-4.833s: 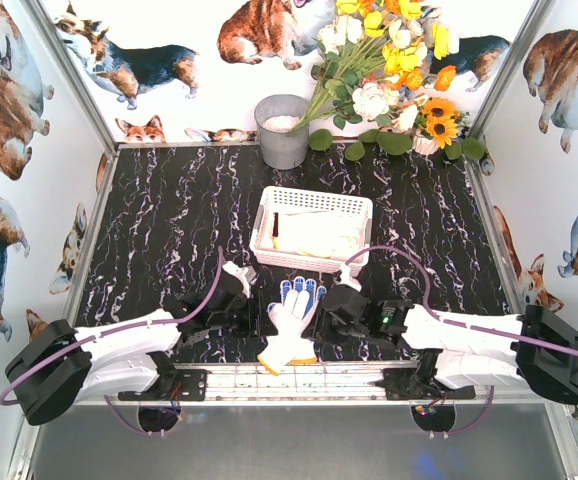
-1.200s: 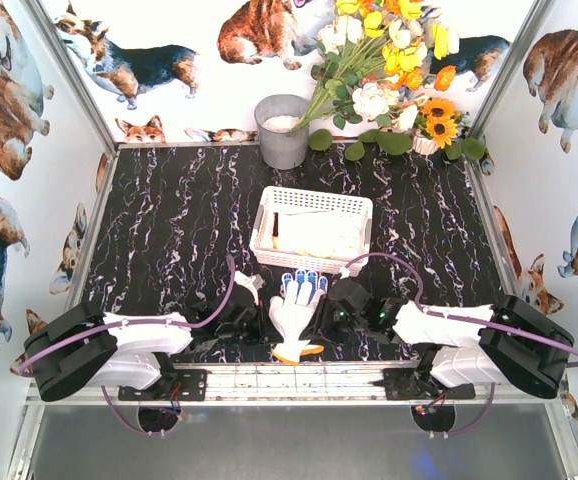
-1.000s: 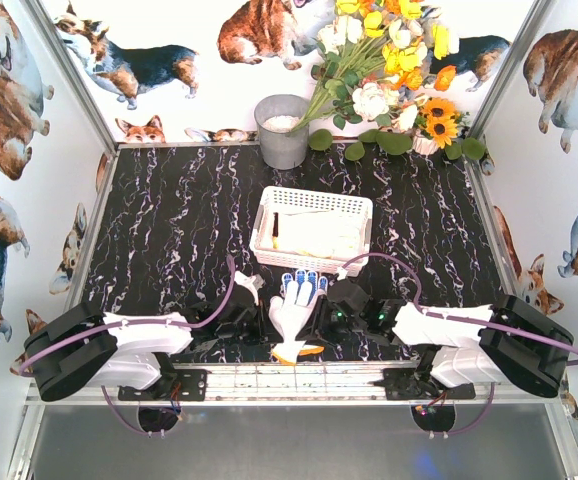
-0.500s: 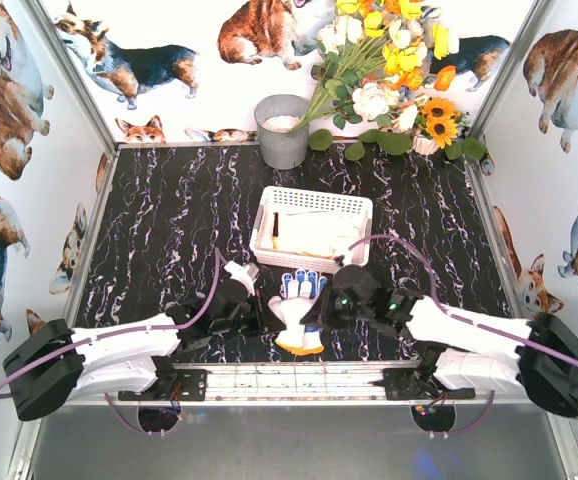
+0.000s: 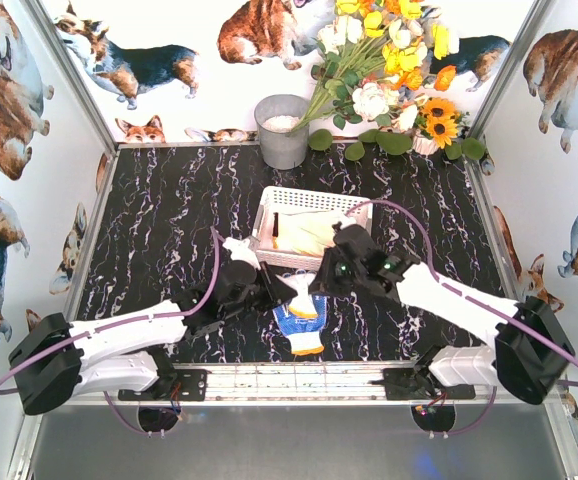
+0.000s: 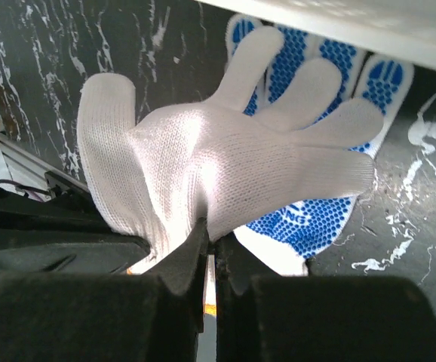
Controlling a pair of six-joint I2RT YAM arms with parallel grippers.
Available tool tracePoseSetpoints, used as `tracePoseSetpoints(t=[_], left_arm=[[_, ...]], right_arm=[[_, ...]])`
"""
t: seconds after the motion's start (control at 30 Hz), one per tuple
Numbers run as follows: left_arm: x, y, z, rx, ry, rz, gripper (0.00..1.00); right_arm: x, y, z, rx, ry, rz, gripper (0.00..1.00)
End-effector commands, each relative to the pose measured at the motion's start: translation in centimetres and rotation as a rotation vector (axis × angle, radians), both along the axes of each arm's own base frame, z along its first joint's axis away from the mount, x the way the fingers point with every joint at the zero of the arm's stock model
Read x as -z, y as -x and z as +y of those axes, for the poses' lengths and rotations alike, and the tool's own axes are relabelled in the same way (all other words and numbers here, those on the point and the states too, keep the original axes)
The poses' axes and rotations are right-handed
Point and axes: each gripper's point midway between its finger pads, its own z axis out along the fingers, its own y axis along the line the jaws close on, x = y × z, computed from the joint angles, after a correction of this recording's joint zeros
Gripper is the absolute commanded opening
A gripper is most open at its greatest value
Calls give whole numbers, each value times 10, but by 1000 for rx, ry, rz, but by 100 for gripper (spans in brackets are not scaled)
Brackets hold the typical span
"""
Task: Put the gloves into the storage basket
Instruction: Pair the glove with the glove.
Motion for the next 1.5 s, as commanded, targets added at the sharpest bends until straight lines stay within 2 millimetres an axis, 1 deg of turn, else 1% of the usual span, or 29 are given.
tracePoseSetpoints(t=[0.0,0.1,0.2,0.27,0.4,0.47,0.57,0.67,0.93,1.07,1.3,1.47], left_arm=[[-19,-14,5,-56,-21,-74,0],[-24,-16,7,-67,-16,-89,0],[-18,-16,8,-71,-30,-83,0],[-8,-12,8,-66,-47,-63,0],[17,0,3,-29,-67,-16,0],[30,10,-2,3,-76,15,0],[44,22,-10,36,-97,42,0],[52,29,-14,45,-109,59,0],[64,47,-17,50,-94,108,0],[70,54,-15,42,-109,124,0],[72,53,-2,-13,-164,111,0],[73,54,7,-32,-173,112,0]], right_arm=[[-28,-10,11,-107,-11,-81,0],[-32,-15,12,-104,-22,-112,0],[-32,-17,11,-98,-39,-135,0],[-25,-15,10,-99,-43,-134,0],[4,-3,2,-97,-21,-83,0],[14,1,-2,-96,-9,-65,0],[23,5,-6,-89,-1,-51,0],[27,9,-8,-89,2,-39,0],[32,11,-8,-88,-7,-27,0],[34,16,-8,-89,-16,-1,0],[35,26,-12,-77,-43,12,0],[36,29,-13,-68,-61,12,0]])
